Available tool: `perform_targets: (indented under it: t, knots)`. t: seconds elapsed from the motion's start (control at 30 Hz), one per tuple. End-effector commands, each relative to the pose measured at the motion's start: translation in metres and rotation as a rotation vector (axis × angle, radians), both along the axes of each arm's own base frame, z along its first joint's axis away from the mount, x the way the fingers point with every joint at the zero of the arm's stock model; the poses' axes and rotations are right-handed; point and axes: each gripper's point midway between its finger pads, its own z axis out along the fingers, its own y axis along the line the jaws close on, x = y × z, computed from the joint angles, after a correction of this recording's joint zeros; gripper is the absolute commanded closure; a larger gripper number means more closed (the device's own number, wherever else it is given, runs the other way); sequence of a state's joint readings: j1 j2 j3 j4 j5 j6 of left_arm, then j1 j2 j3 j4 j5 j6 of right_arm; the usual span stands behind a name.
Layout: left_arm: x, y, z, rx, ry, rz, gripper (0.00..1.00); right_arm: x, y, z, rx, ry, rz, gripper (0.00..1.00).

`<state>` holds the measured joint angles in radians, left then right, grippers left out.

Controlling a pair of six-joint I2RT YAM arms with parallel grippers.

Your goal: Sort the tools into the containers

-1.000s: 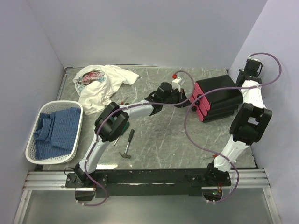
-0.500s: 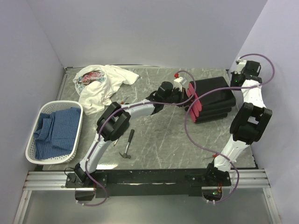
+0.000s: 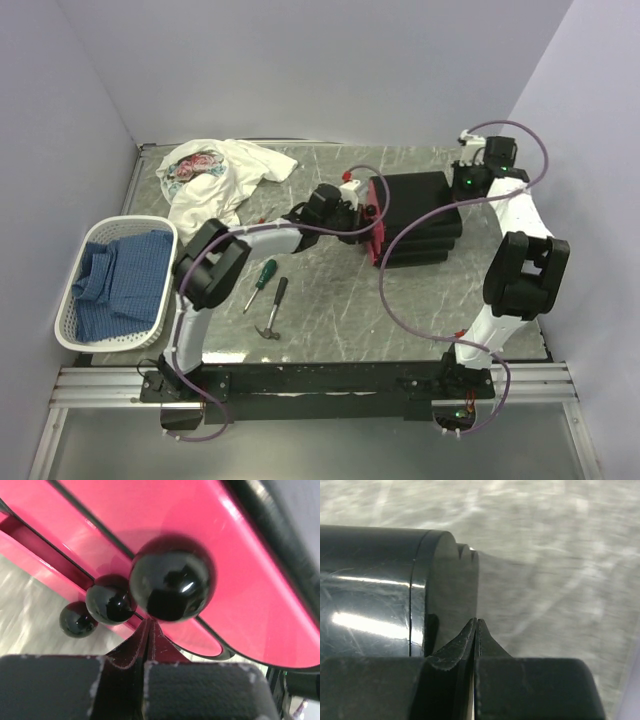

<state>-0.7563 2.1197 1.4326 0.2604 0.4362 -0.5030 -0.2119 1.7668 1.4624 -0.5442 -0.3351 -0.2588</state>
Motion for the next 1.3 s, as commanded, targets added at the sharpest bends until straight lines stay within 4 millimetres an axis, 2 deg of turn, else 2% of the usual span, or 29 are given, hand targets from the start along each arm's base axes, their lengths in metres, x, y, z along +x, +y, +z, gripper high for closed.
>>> perform_targets:
  t: [0.0,0.07,0.13,0.17,0.2,0.23,0.27,0.3,0.33,0.37,0.4,0.43,0.47,0.5,0.53,0.57,0.63,0.67,0.77,0.8,0.87,0.93,0.97,1.03,1.07,1.1,1.13,1.17,1.27]
  knots:
    - [-0.017,0.011,0.066,-0.068,-0.14,-0.023,0.99,-0.057,0.092,-0.037,0.18,0.246,0.159,0.98]
    - [-0.019,0.019,0.065,-0.05,-0.137,-0.014,0.99,-0.056,0.1,-0.036,0.182,0.252,0.171,0.98]
    - [-0.02,0.039,0.067,0.013,-0.11,0.027,0.99,-0.054,0.1,-0.032,0.169,0.245,0.163,0.97]
    - [-0.022,0.05,0.087,0.011,-0.125,0.045,0.99,-0.052,0.096,-0.029,0.152,0.238,0.138,0.96]
    - [-0.034,0.059,0.088,0.019,-0.101,0.008,0.99,-0.049,0.09,-0.024,0.145,0.224,0.118,0.91]
    - [-0.042,0.078,0.082,0.077,-0.077,-0.016,0.95,-0.048,0.085,-0.02,0.144,0.214,0.102,0.88]
    - [-0.055,0.09,0.107,0.068,-0.112,-0.043,0.87,-0.047,0.081,-0.011,0.15,0.194,0.084,0.83]
    - [-0.069,0.1,0.106,0.085,-0.12,-0.078,0.76,-0.046,0.072,-0.008,0.146,0.185,0.053,0.7]
    - [-0.075,0.112,0.11,0.113,-0.168,-0.092,0.64,-0.045,0.068,-0.004,0.145,0.174,0.028,0.63]
    - [-0.084,0.126,0.126,0.097,-0.227,-0.085,0.55,-0.045,0.065,0.002,0.144,0.155,0.025,0.59]
    - [-0.079,0.136,0.133,0.108,-0.296,-0.059,0.45,-0.045,0.062,0.005,0.136,0.147,0.019,0.5]
    - [-0.076,0.14,0.142,0.092,-0.359,-0.043,0.28,-0.045,0.059,0.007,0.126,0.146,0.018,0.5]
    - [-0.081,0.147,0.145,0.085,-0.402,-0.039,0.23,-0.042,0.058,0.014,0.122,0.131,0.011,0.49]
    - [-0.081,0.149,0.147,0.078,-0.453,-0.049,0.2,-0.039,0.057,0.018,0.127,0.121,0.001,0.39]
    - [-0.082,0.148,0.15,0.058,-0.467,-0.057,0.17,-0.038,0.059,0.022,0.139,0.117,-0.002,0.37]
    - [-0.082,0.147,0.15,0.051,-0.455,-0.057,0.16,-0.034,0.061,0.033,0.145,0.091,0.007,0.25]
    - [-0.076,0.147,0.149,0.022,-0.368,-0.017,0.15,-0.031,0.064,0.048,0.154,0.06,0.021,0.24]
    - [-0.069,0.147,0.145,0.012,-0.318,0.002,0.14,-0.026,0.066,0.066,0.149,0.011,0.04,0.24]
    - [-0.042,0.157,0.149,-0.144,-0.173,0.115,0.14,-0.015,0.067,0.103,0.1,-0.102,0.062,0.2]
    - [-0.032,0.167,0.155,-0.221,-0.105,0.178,0.14,-0.01,0.069,0.112,0.108,-0.141,0.073,0.2]
    - [-0.029,0.171,0.147,-0.268,-0.04,0.184,0.11,-0.01,0.085,0.133,0.164,-0.186,0.152,0.23]
    - [-0.023,0.175,0.146,-0.293,0.007,0.18,0.1,-0.011,0.097,0.14,0.218,-0.198,0.178,0.28]
    - [-0.03,0.17,0.143,-0.308,0.04,0.115,0.1,-0.012,0.108,0.14,0.259,-0.191,0.209,0.33]
    - [-0.033,0.164,0.15,-0.358,0.057,0.05,0.1,-0.016,0.12,0.138,0.284,-0.184,0.233,0.37]
    - [-0.031,0.161,0.146,-0.365,0.077,0.032,0.1,-0.023,0.127,0.126,0.285,-0.159,0.259,0.48]
    - [-0.037,0.158,0.147,-0.387,0.112,-0.007,0.09,-0.029,0.14,0.118,0.278,-0.142,0.305,0.52]
    - [-0.037,0.156,0.154,-0.418,0.081,-0.042,0.1,-0.033,0.143,0.112,0.262,-0.134,0.335,0.53]
    - [-0.034,0.152,0.144,-0.42,0.12,-0.061,0.11,-0.038,0.149,0.099,0.258,-0.099,0.343,0.54]
    - [-0.025,0.147,0.127,-0.432,0.208,-0.056,0.12,-0.041,0.158,0.085,0.284,-0.059,0.329,0.52]
